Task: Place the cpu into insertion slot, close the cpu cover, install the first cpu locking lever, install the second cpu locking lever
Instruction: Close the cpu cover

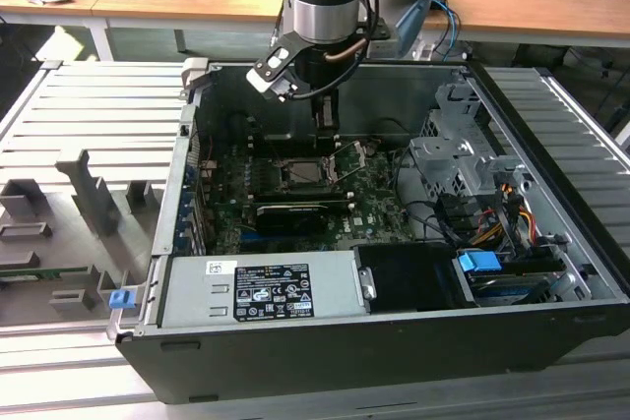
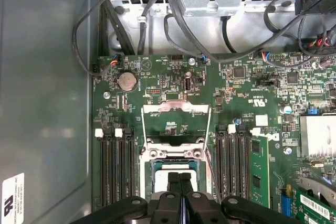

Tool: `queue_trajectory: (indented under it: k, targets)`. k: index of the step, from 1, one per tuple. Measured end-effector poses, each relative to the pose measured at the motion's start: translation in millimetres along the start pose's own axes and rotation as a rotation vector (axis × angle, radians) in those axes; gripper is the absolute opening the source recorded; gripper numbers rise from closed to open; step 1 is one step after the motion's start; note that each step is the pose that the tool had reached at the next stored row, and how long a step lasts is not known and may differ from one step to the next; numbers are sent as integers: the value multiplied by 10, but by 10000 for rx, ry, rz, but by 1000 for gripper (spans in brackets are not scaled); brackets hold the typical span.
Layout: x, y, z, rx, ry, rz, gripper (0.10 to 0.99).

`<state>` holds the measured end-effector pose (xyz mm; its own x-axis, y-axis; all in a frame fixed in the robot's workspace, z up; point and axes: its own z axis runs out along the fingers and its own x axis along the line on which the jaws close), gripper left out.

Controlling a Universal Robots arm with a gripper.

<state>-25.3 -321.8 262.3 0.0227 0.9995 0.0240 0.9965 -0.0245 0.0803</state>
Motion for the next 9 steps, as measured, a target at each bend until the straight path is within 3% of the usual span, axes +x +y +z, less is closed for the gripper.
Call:
queue_trajectory:
  k: [9]
  targets:
    - [0, 15, 1, 0, 0, 1, 106]
